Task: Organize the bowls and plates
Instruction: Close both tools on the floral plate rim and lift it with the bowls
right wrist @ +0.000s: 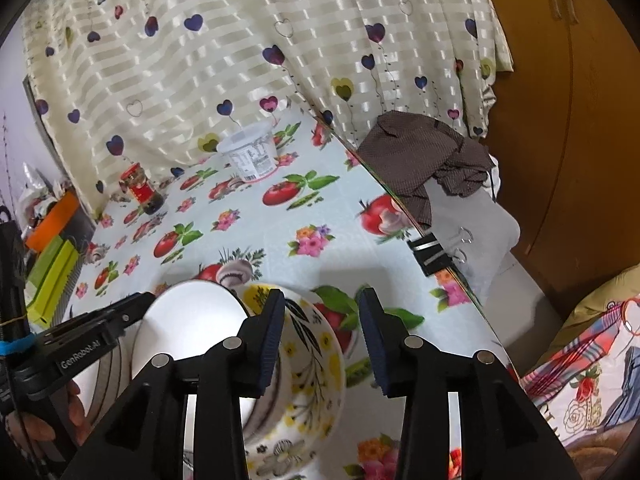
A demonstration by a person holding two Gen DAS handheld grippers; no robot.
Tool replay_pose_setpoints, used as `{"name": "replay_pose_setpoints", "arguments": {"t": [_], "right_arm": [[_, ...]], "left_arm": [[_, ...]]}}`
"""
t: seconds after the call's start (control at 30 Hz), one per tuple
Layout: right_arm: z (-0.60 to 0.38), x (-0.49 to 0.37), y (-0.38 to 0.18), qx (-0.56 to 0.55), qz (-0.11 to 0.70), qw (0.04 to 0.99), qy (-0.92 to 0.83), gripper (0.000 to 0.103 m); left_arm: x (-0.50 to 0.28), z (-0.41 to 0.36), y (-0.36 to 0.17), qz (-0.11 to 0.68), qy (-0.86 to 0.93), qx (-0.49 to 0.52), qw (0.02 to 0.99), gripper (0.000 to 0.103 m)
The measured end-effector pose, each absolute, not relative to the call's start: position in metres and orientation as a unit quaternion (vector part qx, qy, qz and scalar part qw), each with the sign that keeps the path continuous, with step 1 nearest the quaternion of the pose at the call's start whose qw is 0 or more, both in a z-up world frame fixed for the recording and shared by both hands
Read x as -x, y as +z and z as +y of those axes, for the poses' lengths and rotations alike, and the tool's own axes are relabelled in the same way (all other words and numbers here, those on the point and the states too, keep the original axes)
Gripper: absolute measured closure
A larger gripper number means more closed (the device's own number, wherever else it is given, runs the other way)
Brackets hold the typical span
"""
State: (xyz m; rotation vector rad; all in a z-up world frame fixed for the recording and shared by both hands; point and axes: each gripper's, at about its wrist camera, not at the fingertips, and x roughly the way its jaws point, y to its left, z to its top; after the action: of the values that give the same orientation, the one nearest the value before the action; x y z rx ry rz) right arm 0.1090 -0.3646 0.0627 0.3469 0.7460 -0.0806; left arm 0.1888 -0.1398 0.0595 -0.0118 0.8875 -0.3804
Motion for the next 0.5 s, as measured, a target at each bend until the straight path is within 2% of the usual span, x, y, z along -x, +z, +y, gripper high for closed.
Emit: {"name": "replay_pose_setpoints", "arguments": {"t": [0.13, 0.5], "right_arm": [[-0.369, -0.100, 0.053, -0.179, 0.375, 0.909, -0.030, 0.051], [-0.372, -0.092, 0.030, -0.184, 0.401, 0.897, -0.014, 0.047]], "left_arm": [[-0.182, -0.131, 0.054, 0.428, -0.177, 0.012, 0.886, 0.084], [-0.172, -0.122, 0.041, 0.437, -0.172, 0.023, 0.882, 0.084]]}}
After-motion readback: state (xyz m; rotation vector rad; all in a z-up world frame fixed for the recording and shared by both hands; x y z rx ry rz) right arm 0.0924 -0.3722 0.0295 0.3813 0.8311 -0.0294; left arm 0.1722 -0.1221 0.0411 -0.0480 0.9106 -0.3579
